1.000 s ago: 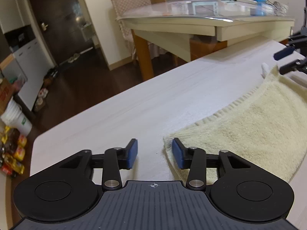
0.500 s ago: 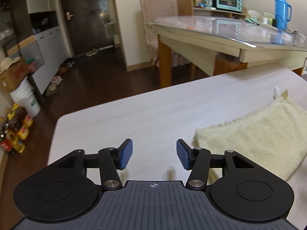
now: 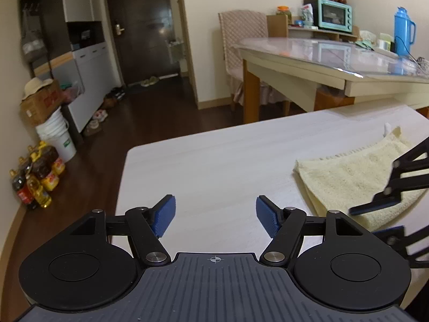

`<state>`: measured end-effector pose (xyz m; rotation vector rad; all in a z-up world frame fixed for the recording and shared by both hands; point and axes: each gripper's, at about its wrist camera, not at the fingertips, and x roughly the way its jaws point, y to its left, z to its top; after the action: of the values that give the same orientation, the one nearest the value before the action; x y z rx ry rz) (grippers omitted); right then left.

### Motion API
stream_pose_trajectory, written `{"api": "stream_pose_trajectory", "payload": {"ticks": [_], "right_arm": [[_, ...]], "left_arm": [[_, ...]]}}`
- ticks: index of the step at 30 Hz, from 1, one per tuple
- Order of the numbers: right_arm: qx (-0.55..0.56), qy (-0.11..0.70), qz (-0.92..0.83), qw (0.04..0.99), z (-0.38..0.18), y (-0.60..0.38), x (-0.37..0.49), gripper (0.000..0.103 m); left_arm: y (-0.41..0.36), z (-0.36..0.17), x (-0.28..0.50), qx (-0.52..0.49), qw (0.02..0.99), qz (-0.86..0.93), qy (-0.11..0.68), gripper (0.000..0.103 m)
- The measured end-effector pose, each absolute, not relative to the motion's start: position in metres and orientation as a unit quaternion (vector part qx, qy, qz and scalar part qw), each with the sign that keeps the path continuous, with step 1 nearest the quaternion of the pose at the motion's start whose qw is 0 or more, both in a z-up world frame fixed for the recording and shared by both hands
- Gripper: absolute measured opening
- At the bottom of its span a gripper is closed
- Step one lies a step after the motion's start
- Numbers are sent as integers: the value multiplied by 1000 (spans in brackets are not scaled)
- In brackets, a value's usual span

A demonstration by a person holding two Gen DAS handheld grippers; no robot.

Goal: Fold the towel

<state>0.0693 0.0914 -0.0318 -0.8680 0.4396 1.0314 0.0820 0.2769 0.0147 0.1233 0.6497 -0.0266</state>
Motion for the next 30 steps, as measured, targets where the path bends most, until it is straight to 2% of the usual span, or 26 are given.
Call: {"api": "stream_pose_trajectory", "payload": {"ticks": [1,3,10,15,23,24,25,27,28,30], "right_arm": [[-405,196,474,757,-34,93,68,11],[-404,193,478,756,-36,93,69,9],[-310,235,543,745,-10,44,65,8],[-300,250,558,733,-5,-8,48,8],[-288,272,579,713,0,-91,20,11],[-286,275,582,710,1,-101,16,17],[-273,272,579,718,2,-106,16,22],[-242,265,570,739,4,-112,15,32],[-236,263,568,744,5,-112,13,39],[-208,260,558,760,6,-116,17,42]], "left_arm": [[279,15,79,60,946,-14,318,74],[279,15,74,64,947,-22,315,74],[254,13,43,131,938,-143,289,77],[212,9,18,211,911,-227,272,78],[156,-4,6,246,878,-289,291,79],[154,-4,12,232,879,-284,306,74],[155,-3,22,197,881,-277,329,61],[163,-3,43,124,888,-259,360,43],[166,-3,51,102,890,-252,366,37],[169,-4,60,86,890,-246,374,33]]}}
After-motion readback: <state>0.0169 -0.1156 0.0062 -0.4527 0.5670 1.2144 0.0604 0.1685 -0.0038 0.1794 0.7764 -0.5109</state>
